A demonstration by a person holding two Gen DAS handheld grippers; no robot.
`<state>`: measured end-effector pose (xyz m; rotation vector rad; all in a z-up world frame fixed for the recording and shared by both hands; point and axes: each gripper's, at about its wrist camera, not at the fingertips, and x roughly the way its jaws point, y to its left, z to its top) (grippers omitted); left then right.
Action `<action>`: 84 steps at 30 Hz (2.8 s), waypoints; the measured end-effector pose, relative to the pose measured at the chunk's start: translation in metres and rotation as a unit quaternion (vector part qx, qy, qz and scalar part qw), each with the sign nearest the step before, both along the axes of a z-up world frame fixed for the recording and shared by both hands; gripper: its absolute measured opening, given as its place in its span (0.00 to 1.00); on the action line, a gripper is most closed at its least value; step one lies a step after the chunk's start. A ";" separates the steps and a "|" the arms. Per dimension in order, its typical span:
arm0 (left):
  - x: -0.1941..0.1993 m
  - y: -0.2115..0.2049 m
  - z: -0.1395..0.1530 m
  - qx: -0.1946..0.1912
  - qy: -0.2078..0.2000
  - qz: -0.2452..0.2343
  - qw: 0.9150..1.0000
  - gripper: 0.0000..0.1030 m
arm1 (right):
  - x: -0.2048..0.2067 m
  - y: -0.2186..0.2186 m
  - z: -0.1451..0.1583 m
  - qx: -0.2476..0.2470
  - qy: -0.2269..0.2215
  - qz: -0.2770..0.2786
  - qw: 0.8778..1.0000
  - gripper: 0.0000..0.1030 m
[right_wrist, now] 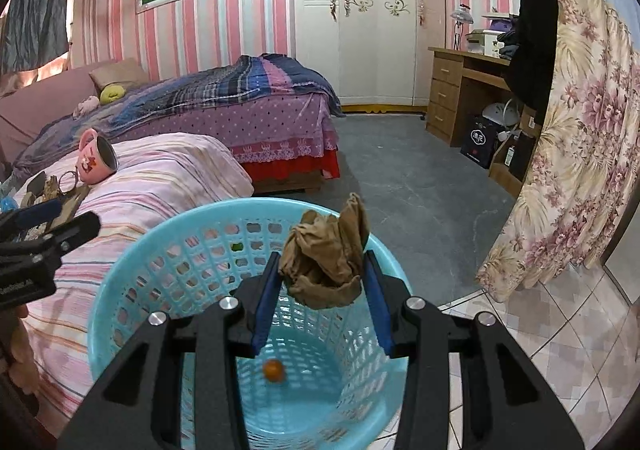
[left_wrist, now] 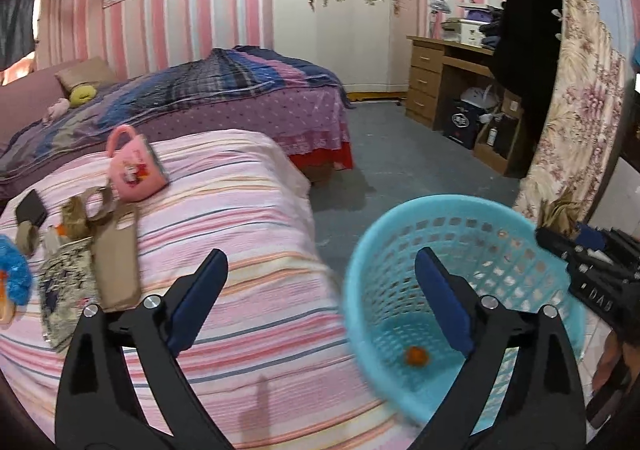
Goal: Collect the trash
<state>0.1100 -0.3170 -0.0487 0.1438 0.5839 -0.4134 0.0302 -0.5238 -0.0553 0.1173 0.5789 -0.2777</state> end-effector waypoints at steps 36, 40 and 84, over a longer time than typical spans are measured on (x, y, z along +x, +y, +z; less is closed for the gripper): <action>0.001 0.291 0.028 0.034 -0.036 0.196 0.979 0.95 | 0.058 0.186 0.036 -0.048 -0.031 0.070 0.996 0.89; 0.008 0.319 0.030 0.028 -0.038 0.213 0.976 0.95 | 0.062 0.210 0.036 -0.051 -0.030 0.089 0.994 0.89; 0.100 0.408 -0.025 -0.010 0.088 0.245 0.965 0.54 | 0.137 0.272 0.000 -0.016 0.029 0.139 0.990 0.89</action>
